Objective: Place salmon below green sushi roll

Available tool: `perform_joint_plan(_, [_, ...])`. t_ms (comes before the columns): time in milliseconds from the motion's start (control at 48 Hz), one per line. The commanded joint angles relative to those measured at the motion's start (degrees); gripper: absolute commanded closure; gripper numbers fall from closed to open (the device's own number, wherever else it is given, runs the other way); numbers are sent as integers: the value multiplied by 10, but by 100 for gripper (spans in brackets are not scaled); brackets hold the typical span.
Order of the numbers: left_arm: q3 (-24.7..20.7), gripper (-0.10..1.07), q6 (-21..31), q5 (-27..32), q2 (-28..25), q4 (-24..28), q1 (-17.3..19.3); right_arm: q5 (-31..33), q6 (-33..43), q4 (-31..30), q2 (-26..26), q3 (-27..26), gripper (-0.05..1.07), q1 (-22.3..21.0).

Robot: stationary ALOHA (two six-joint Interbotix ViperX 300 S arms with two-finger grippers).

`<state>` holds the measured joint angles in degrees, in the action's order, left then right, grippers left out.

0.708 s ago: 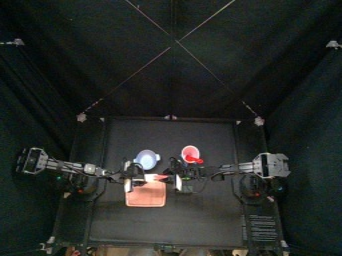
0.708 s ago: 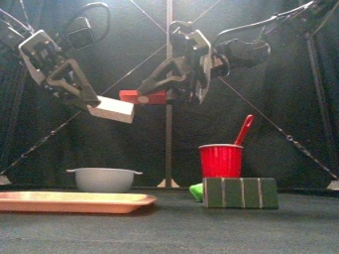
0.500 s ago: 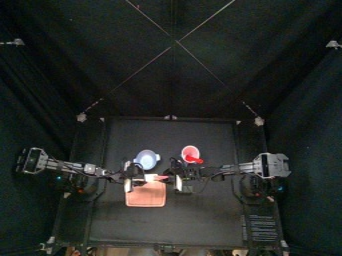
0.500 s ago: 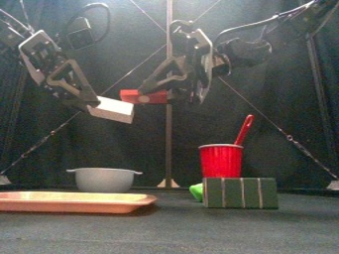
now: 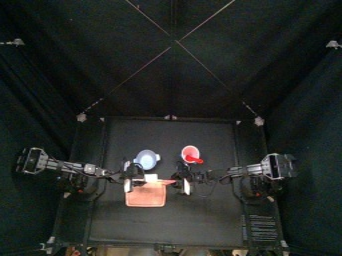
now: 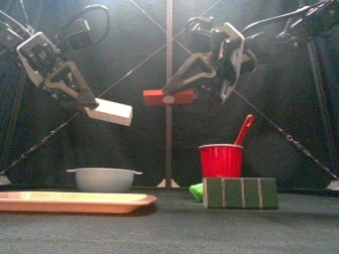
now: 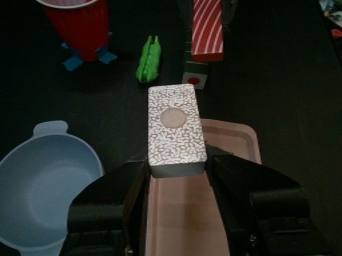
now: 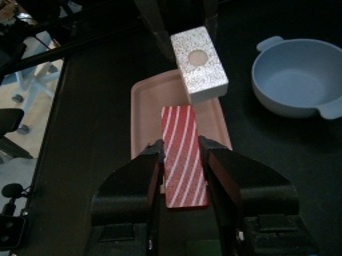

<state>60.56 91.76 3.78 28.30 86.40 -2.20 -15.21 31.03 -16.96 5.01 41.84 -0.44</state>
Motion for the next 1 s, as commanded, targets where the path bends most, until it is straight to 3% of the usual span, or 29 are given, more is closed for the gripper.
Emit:
perform_joint_plan(0, [-6, 55, -1, 1, 1, 0, 1, -1, 0, 7, 26, 10, 48, 12])
perform_joint_plan(292, [-5, 55, -1, 1, 2, -1, 2, 26, 1, 10, 28, 47, 48, 74])
perform_joint_plan(542, [-4, 55, -1, 1, 2, -1, 2, 93, 0, 63, 16, 53, 48, 111])
perform_joint_plan(979, [-3, 55, -1, 1, 1, -1, 2, 115, 1, 89, -53, 33, 47, 121])
